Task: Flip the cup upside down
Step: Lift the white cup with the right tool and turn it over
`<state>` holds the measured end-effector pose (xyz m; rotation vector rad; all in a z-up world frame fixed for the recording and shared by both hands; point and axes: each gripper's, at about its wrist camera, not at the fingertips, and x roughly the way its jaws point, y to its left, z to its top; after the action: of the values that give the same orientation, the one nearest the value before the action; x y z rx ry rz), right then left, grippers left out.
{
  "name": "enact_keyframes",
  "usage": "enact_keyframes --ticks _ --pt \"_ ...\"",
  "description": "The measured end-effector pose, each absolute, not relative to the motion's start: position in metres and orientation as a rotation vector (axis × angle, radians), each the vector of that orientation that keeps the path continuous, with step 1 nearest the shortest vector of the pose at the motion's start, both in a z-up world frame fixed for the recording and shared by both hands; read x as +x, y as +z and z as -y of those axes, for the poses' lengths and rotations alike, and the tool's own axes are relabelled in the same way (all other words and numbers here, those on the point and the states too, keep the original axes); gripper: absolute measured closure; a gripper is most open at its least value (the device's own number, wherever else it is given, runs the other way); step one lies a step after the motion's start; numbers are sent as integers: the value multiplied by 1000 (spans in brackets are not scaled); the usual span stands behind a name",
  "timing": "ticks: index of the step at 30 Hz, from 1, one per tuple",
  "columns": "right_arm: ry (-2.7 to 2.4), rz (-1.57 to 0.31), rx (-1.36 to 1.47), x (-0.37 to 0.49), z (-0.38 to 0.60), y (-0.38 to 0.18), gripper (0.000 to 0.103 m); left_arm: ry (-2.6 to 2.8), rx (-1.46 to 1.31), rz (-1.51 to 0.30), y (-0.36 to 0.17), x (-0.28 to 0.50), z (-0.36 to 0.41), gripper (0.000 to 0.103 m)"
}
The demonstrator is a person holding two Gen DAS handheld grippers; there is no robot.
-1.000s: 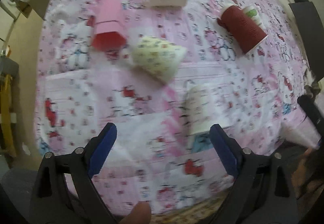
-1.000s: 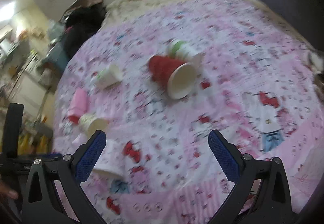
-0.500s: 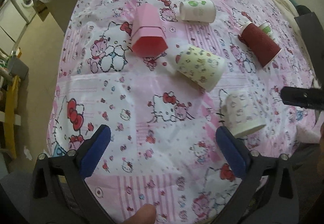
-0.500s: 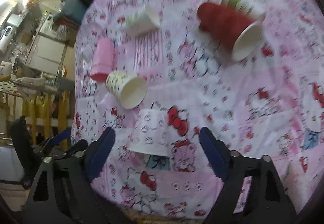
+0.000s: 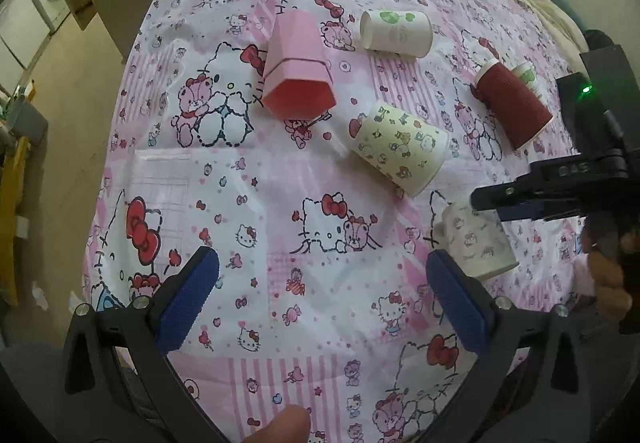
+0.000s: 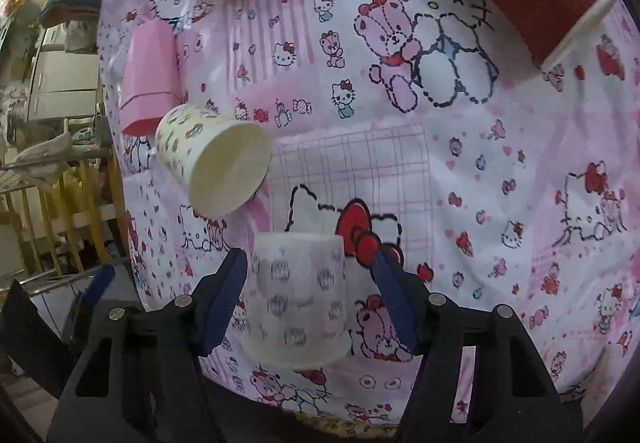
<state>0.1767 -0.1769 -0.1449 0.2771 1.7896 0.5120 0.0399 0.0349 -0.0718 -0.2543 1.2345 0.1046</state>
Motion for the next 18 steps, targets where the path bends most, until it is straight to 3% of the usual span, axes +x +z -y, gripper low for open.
enact_keyframes --ticks 9,10,11,18 --pt "505 -1863 229 178 161 -166 37 100 -250 -1234 -71 41 -34 1" --pt "509 -1860 225 178 160 -167 42 99 -247 -1233 -71 41 -33 1" --pt "515 -1854 220 177 160 -166 46 99 -244 -1234 -71 42 -33 1" --pt "556 -1695 200 177 172 -134 46 100 -246 -1243 -75 42 -33 1"
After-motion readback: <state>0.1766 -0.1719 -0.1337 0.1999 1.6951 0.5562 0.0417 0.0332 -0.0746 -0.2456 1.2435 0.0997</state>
